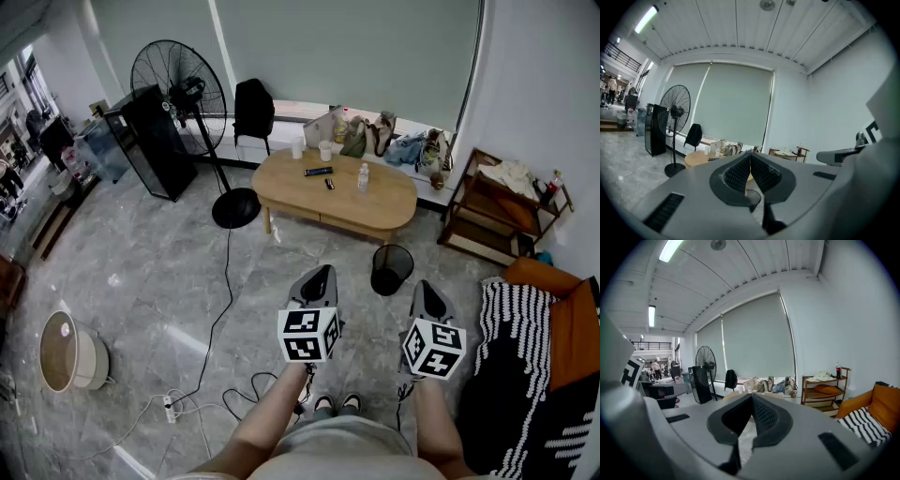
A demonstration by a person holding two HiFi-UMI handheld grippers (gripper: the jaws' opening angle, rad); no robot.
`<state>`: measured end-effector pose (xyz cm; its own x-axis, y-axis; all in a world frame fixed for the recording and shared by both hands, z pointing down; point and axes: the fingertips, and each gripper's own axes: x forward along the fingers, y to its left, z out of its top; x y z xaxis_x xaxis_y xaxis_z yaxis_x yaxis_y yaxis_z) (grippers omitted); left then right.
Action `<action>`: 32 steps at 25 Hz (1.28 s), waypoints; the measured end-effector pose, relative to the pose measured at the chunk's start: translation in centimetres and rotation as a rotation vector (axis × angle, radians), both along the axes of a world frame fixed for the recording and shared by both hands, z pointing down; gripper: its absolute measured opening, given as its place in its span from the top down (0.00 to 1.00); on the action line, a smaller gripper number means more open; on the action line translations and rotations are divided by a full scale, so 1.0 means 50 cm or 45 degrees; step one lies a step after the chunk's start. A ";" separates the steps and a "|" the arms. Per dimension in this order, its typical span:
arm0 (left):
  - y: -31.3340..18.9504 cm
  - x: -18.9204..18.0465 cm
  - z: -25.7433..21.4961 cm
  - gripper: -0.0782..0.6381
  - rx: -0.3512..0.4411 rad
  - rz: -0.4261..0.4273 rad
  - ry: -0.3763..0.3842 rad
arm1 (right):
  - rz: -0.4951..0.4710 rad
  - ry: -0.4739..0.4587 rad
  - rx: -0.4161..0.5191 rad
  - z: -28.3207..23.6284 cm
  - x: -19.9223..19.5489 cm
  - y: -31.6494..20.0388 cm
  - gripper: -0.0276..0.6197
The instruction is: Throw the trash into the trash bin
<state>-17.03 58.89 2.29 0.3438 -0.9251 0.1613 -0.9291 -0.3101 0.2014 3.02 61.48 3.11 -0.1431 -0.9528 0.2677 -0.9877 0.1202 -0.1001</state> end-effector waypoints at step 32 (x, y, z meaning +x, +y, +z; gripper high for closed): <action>-0.024 -0.008 0.022 0.63 -0.049 -0.023 0.043 | 0.019 -0.046 -0.056 0.050 0.041 -0.019 0.95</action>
